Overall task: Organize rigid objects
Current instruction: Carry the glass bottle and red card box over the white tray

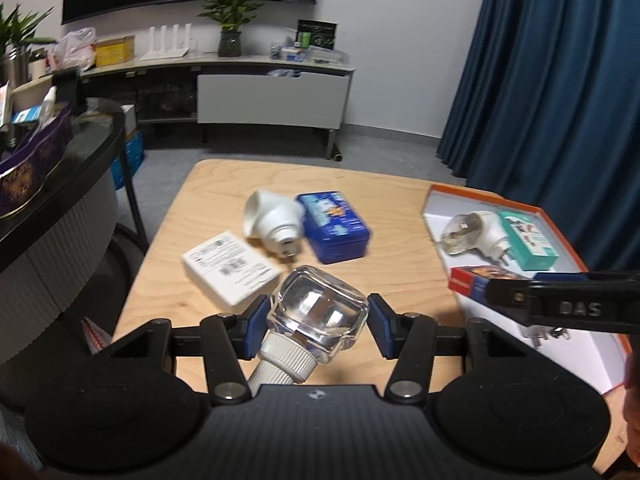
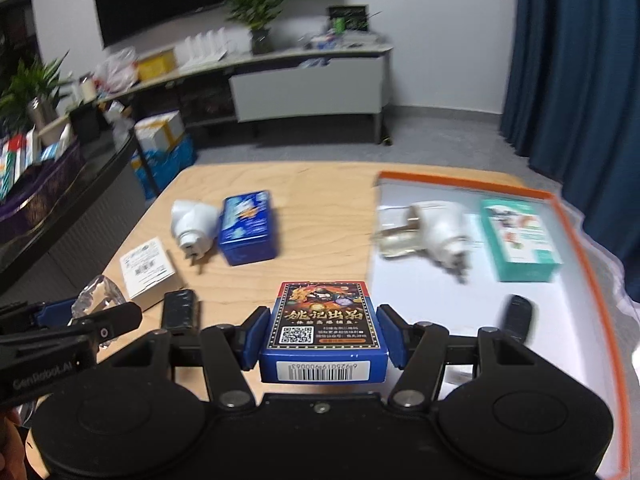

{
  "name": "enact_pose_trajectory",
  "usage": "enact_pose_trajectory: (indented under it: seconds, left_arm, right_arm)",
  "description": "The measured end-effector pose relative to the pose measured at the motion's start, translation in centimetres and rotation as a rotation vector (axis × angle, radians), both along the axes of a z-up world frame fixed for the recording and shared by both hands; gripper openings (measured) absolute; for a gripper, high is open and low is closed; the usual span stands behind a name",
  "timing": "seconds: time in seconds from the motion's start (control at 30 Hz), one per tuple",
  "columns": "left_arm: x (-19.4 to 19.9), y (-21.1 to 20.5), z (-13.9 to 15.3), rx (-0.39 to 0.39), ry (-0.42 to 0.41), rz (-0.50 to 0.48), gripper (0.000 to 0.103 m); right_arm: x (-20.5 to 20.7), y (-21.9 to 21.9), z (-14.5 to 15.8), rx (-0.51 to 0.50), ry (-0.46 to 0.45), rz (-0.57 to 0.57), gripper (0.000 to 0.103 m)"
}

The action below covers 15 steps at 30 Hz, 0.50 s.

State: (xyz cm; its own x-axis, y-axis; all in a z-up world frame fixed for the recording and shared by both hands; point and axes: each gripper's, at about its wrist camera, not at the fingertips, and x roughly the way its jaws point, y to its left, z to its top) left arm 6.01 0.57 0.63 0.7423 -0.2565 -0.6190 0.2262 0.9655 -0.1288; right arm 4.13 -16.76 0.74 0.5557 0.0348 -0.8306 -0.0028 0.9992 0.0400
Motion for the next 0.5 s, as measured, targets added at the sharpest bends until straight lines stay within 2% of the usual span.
enact_pose_trajectory:
  seconds: [0.13,0.27,0.5]
  left_arm:
    - [-0.7,-2.1,0.5,0.005,-0.008,-0.038,0.053]
    - [-1.2,-4.3,0.8,-0.024,0.004,-0.075,0.053]
    - [-2.1,-8.9,1.0,-0.041,0.023,-0.136,0.053]
  right_arm:
    - [-2.0,-3.3,1.4,0.0,-0.022,-0.062,0.07]
    - [-3.7,-6.3,2.4,0.002,-0.042,-0.128,0.07]
    - [-5.8,-9.9,3.4,-0.008,-0.071,-0.204,0.07]
